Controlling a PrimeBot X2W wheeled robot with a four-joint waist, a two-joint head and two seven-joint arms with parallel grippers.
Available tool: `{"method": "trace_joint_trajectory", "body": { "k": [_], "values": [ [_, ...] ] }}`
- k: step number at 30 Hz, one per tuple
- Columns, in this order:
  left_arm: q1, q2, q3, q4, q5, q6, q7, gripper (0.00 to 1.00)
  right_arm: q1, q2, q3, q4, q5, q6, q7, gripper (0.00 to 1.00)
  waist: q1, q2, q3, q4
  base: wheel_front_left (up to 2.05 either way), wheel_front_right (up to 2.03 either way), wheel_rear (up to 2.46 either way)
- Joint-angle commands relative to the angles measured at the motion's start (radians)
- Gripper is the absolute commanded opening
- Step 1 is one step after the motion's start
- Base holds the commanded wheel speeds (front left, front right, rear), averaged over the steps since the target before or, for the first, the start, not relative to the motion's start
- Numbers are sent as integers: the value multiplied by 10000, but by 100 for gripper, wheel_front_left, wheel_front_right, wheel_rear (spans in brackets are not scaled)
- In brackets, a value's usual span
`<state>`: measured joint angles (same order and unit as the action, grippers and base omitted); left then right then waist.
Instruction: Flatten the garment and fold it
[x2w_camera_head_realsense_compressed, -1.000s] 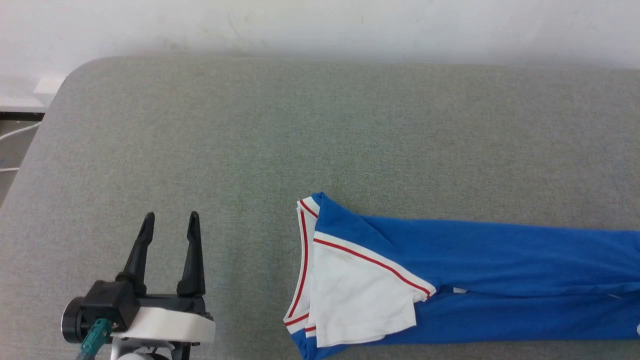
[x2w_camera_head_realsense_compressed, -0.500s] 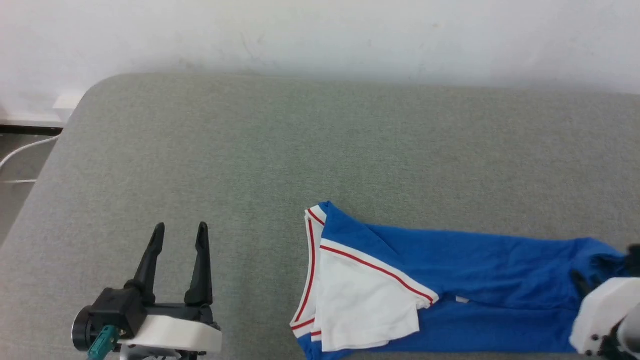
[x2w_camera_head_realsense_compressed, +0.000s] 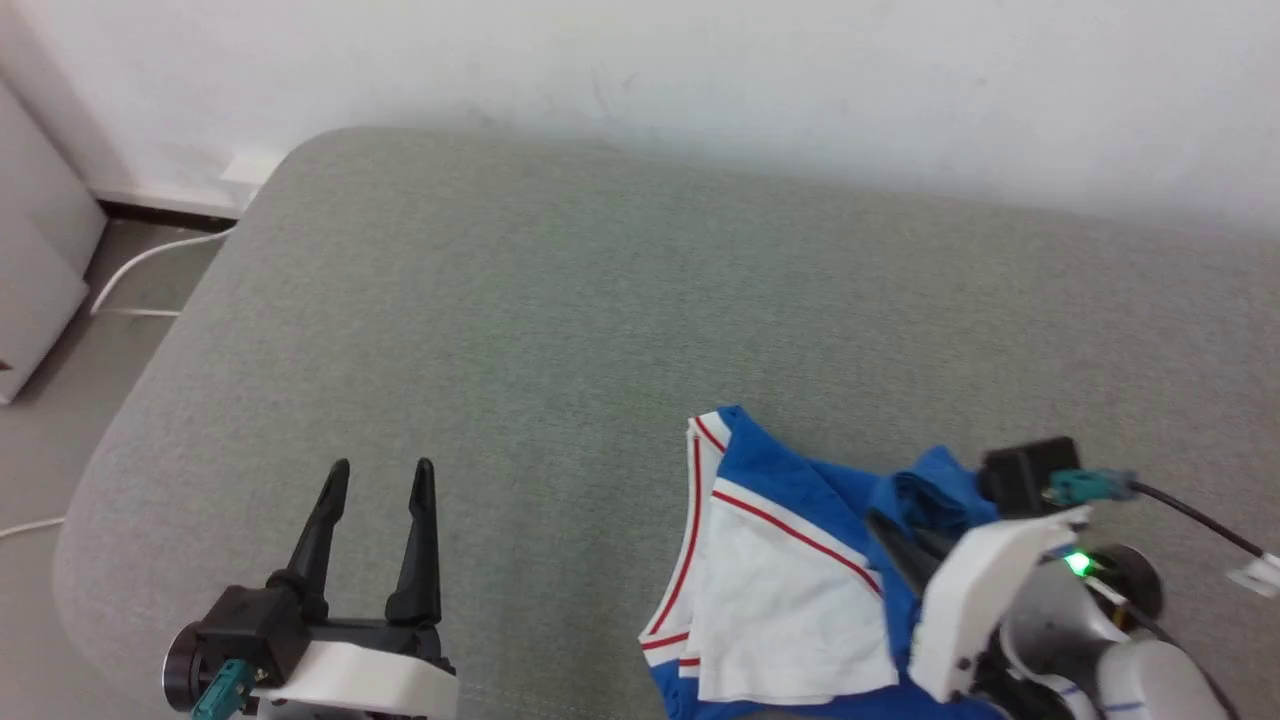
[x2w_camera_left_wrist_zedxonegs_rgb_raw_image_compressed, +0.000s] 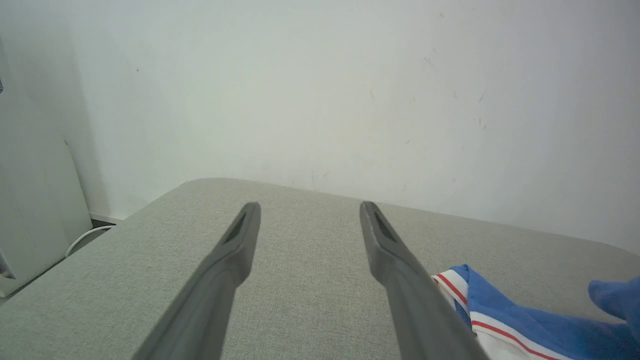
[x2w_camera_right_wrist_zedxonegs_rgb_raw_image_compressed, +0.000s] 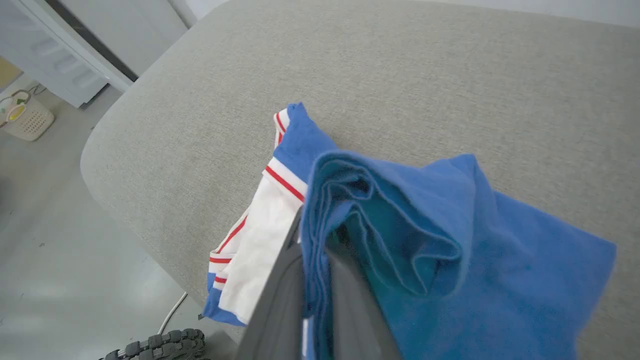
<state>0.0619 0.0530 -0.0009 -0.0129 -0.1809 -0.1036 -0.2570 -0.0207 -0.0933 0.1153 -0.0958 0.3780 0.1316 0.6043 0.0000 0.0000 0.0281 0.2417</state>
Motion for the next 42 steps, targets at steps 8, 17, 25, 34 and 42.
{"method": "trace_joint_trajectory", "body": {
  "k": [8, 17, 25, 34, 42],
  "values": [
    [-123, -28, -58, 68, -106, -1, -47, 100, -1365, 325, 1161, 1978, -356, -9, -635, 0, 0, 0, 332, 953, 0, 0, 0],
    [-275, -28, -227, 228, -222, 12, -47, 100, -2531, 397, 2445, 4580, -877, -9, -1581, 100, 0, 0, 539, 1259, 0, 0, 0],
    [-306, -28, -194, 412, -217, 11, -47, 100, -3439, 415, 4239, 5624, -1032, -9, -2305, 100, 0, 0, 306, 1022, 0, 0, 0],
    [-219, -28, 17, 362, -92, -89, -47, 100, -4320, -606, 4641, 5233, -806, -9, -3800, 100, 0, 0, -135, 181, 0, 0, 0],
    [-103, -28, 174, 168, -41, -123, -47, 100, -4619, -2192, 2807, 4255, -1934, -9, -5687, 100, 0, 0, -255, -869, 0, 0, 0]
  ]
}}
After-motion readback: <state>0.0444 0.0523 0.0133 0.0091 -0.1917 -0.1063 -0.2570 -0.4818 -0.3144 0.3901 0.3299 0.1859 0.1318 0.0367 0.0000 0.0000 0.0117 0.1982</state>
